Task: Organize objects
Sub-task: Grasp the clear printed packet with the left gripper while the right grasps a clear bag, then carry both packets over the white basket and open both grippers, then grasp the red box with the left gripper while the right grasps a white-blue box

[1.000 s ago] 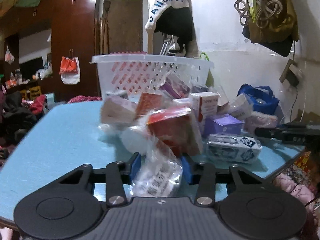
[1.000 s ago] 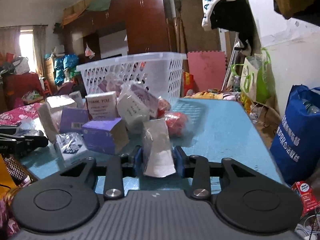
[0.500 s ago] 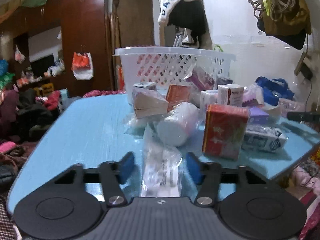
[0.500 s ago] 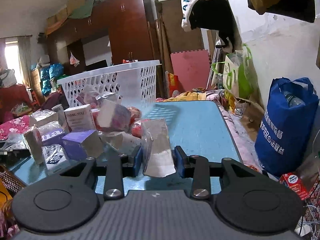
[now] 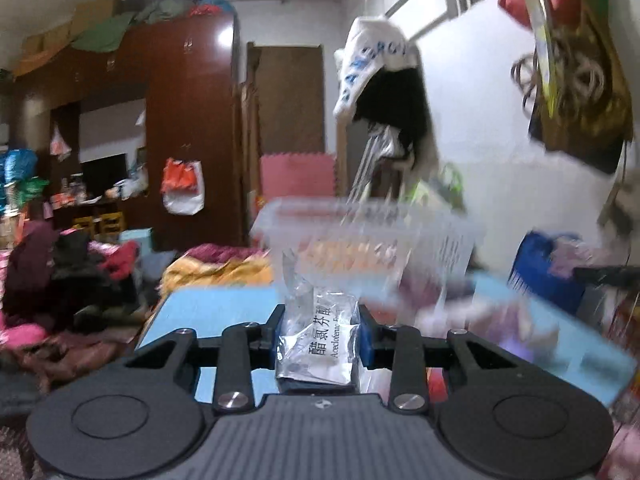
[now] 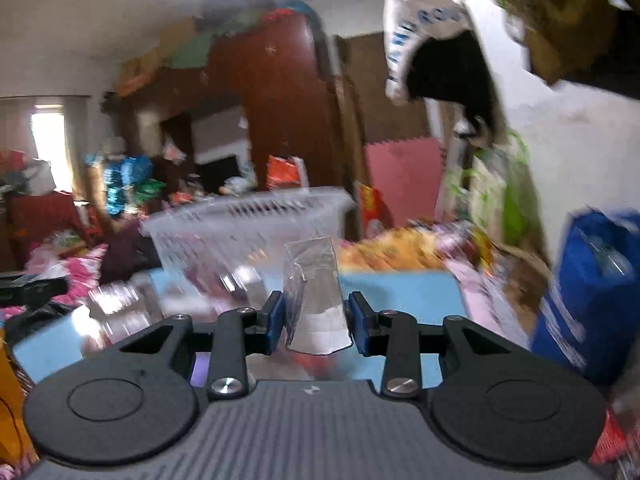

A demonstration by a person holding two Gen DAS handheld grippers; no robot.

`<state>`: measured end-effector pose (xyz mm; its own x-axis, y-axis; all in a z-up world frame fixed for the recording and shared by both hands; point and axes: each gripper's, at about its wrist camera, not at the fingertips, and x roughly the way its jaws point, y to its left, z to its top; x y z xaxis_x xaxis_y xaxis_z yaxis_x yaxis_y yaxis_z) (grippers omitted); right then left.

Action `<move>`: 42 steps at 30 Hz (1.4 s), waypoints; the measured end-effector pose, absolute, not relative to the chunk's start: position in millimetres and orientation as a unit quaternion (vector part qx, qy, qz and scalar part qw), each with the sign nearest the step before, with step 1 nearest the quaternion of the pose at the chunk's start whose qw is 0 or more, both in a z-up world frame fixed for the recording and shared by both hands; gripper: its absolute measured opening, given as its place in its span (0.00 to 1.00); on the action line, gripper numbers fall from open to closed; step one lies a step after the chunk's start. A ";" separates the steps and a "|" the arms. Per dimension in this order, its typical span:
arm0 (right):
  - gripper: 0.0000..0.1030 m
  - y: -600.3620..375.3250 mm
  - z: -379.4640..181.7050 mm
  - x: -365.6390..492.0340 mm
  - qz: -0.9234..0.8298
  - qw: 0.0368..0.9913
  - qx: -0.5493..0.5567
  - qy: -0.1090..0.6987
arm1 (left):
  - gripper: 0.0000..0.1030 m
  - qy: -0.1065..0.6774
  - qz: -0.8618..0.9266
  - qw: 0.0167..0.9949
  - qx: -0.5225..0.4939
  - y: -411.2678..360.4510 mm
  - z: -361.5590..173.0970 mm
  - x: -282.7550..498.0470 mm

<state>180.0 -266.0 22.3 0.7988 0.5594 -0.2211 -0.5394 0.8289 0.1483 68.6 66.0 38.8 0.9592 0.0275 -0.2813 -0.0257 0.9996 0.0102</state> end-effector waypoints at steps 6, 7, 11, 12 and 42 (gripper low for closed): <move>0.37 -196.4 84.5 240.2 0.326 0.937 -0.003 0.125 | 0.38 0.156 -0.037 0.986 -0.046 61.7 97.4 158.0; 0.37 -184.2 90.6 251.0 0.327 0.936 -0.013 0.130 | 0.38 0.161 -0.026 0.986 -0.047 60.4 103.1 176.2; 0.39 -144.2 99.6 286.4 0.314 0.938 -0.051 0.138 | 0.41 0.196 -0.010 0.979 -0.058 61.3 103.3 244.5; 0.43 -138.6 97.5 291.6 0.313 0.938 -0.057 0.140 | 0.51 0.199 -0.009 0.977 -0.072 64.7 99.3 255.6; 0.76 -205.9 -34.2 155.9 0.434 0.888 -0.023 0.152 | 0.78 0.151 -0.074 0.986 0.016 13.8 -2.3 56.9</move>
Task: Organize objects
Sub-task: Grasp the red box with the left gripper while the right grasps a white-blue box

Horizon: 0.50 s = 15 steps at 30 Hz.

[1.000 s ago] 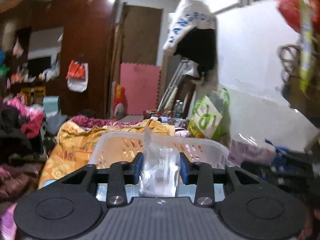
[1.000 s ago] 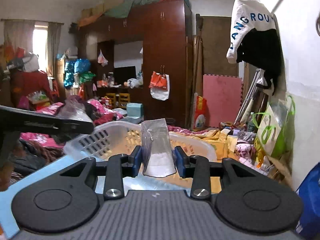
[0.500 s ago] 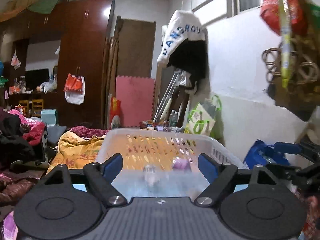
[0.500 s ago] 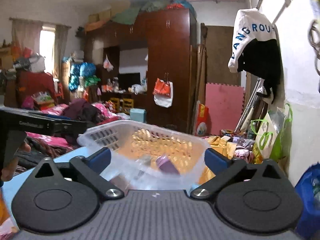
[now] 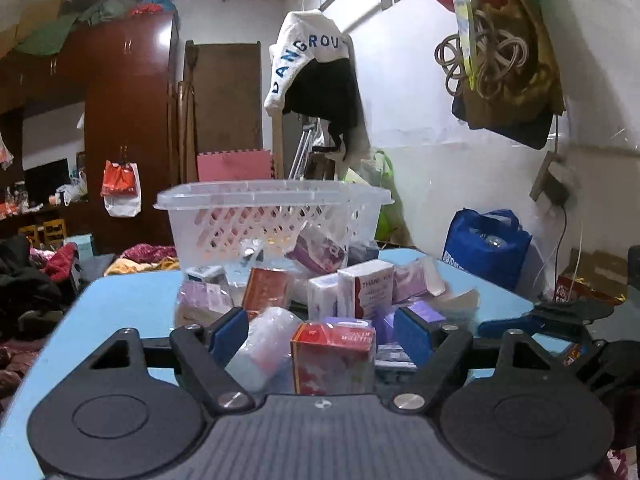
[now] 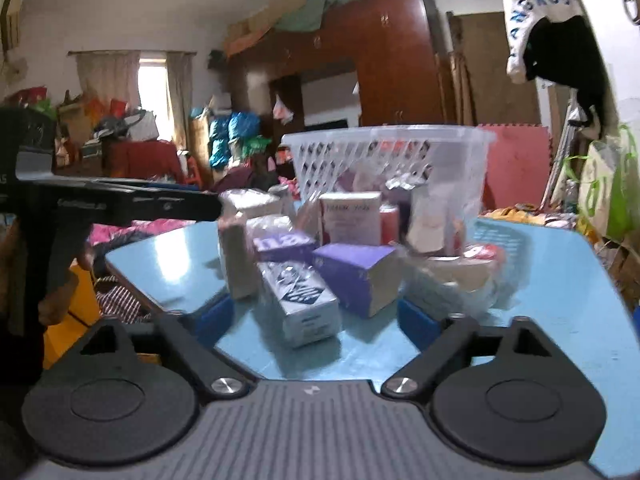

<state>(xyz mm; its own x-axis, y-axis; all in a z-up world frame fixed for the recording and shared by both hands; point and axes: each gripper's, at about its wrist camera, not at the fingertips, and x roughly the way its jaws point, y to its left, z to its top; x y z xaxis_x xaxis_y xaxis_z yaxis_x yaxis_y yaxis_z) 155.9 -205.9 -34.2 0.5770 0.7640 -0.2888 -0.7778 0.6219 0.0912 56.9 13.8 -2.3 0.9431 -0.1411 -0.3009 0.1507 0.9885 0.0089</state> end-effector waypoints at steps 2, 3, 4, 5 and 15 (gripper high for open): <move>0.67 -197.2 -35.9 162.3 0.441 0.883 -0.025 0.159 | 0.75 0.160 -0.077 0.984 0.011 14.6 -7.4 65.1; 0.65 -193.6 -39.1 162.8 0.440 0.883 -0.030 0.162 | 0.75 0.163 -0.078 0.983 0.009 16.0 -11.3 65.4; 0.64 -191.9 -42.6 163.4 0.439 0.883 -0.033 0.164 | 0.75 0.167 -0.077 0.983 0.013 15.3 -13.9 67.8; 0.58 -190.6 -44.3 164.4 0.438 0.883 -0.034 0.165 | 0.75 0.168 -0.076 0.983 0.016 13.9 -19.0 65.1; 0.40 -213.5 -47.3 140.4 0.430 0.889 -0.039 0.149 | 0.54 0.162 -0.069 0.984 0.002 10.4 -26.5 64.3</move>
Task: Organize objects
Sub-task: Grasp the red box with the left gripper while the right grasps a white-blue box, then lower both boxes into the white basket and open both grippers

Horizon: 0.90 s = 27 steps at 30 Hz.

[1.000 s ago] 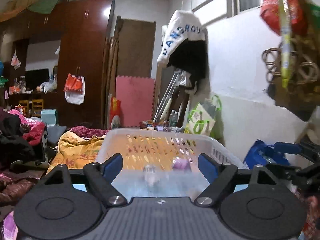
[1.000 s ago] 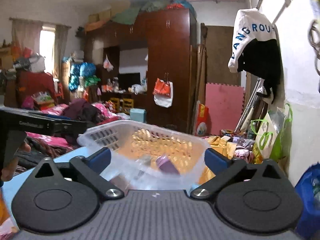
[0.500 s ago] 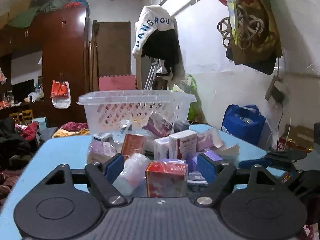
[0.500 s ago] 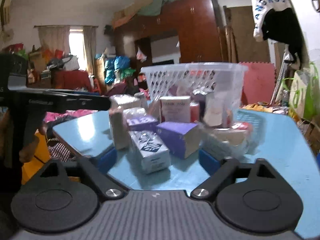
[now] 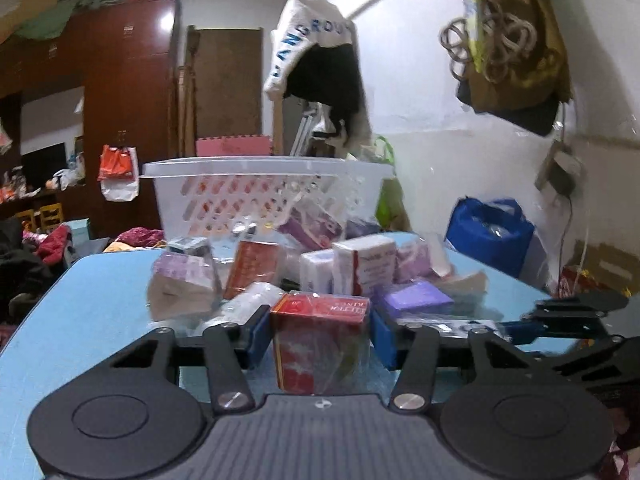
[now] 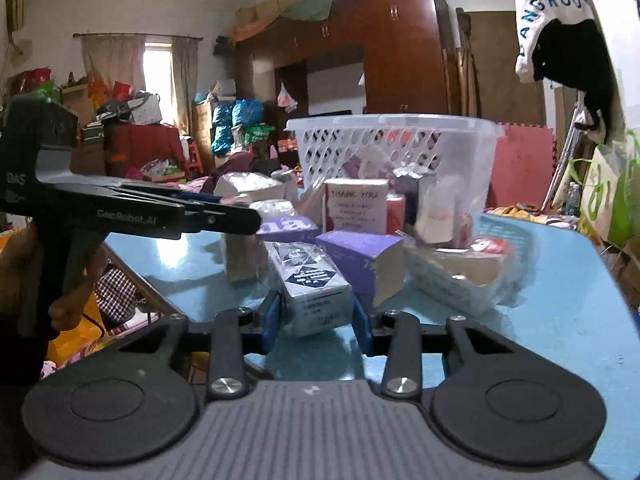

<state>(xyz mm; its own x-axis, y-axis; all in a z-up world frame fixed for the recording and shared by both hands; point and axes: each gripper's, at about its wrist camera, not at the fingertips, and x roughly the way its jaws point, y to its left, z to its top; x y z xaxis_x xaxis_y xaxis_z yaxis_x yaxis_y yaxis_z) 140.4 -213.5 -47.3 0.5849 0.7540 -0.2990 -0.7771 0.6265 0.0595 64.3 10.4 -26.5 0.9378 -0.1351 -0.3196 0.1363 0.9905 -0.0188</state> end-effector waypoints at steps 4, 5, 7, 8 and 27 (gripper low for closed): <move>0.40 -223.7 -40.0 137.7 0.430 0.892 -0.028 0.137 | 0.54 0.144 -0.070 0.987 -0.012 21.8 -18.7 56.6; 0.40 -225.7 -37.6 137.6 0.431 0.892 -0.025 0.134 | 0.54 0.139 -0.071 0.988 -0.016 24.7 -16.3 53.9; 0.40 -230.6 -32.1 137.7 0.434 0.892 -0.014 0.127 | 0.54 0.132 -0.074 0.988 -0.020 29.2 -11.4 51.0; 0.40 -233.4 -29.2 137.5 0.433 0.893 -0.009 0.123 | 0.54 0.128 -0.074 0.989 -0.023 31.1 -9.2 49.9; 0.40 -236.6 30.9 162.9 0.378 0.925 0.015 0.039 | 0.54 0.096 -0.088 0.986 -0.102 56.8 64.8 109.3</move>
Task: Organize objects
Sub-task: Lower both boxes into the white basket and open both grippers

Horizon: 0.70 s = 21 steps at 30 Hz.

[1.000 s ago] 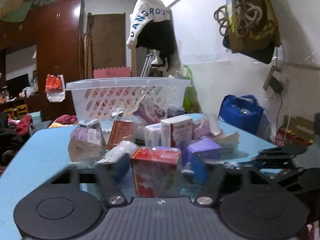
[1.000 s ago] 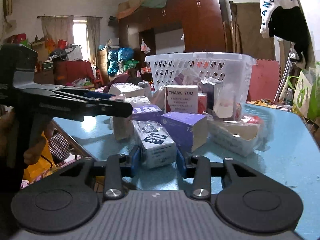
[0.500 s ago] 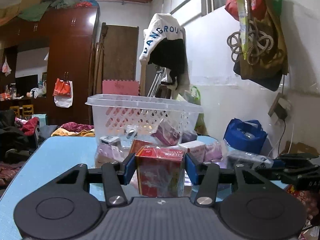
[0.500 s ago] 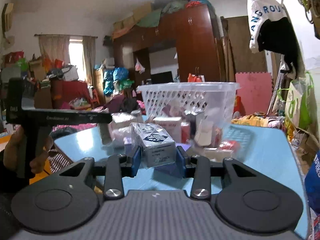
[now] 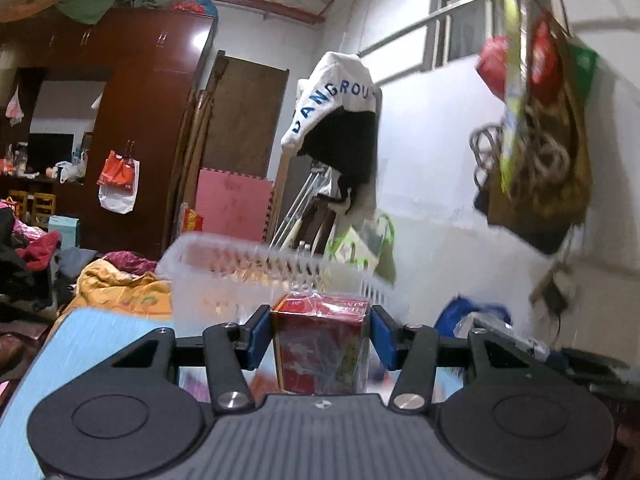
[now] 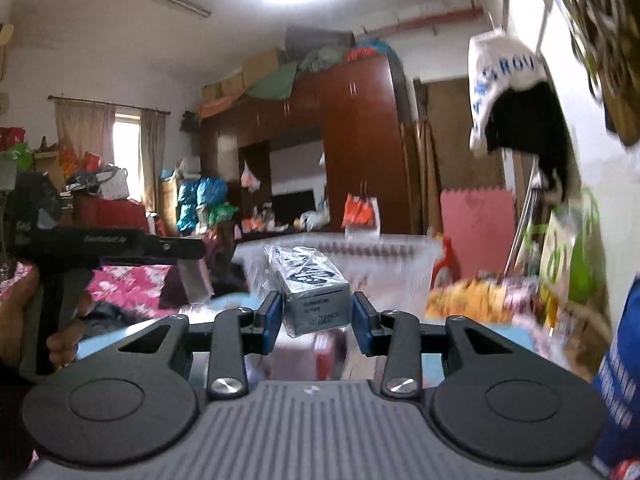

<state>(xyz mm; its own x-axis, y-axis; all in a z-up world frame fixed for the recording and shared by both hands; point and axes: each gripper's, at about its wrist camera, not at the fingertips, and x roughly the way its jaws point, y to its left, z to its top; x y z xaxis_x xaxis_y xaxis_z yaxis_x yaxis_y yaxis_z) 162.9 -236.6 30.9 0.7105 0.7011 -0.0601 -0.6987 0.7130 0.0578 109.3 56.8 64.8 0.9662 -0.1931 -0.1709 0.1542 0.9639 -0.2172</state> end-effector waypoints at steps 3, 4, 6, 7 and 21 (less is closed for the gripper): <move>0.40 -218.7 59.4 187.0 0.369 0.929 -0.004 0.029 | 0.54 0.091 -0.060 0.990 -0.091 52.8 94.2 144.2; 0.40 -211.7 66.7 196.2 0.365 0.930 -0.013 0.031 | 0.54 0.095 -0.047 0.990 -0.092 52.7 102.3 158.6; 0.40 -194.2 80.0 220.0 0.355 0.933 -0.028 0.044 | 0.54 0.105 -0.031 0.990 -0.094 52.5 112.4 187.0; 0.40 -187.1 82.5 228.9 0.353 0.934 -0.034 0.051 | 0.54 0.114 -0.018 0.989 -0.095 53.2 114.1 199.7; 1.00 -175.9 73.9 246.2 0.359 0.930 -0.025 0.072 | 1.00 0.089 0.071 0.986 -0.122 94.9 96.7 223.1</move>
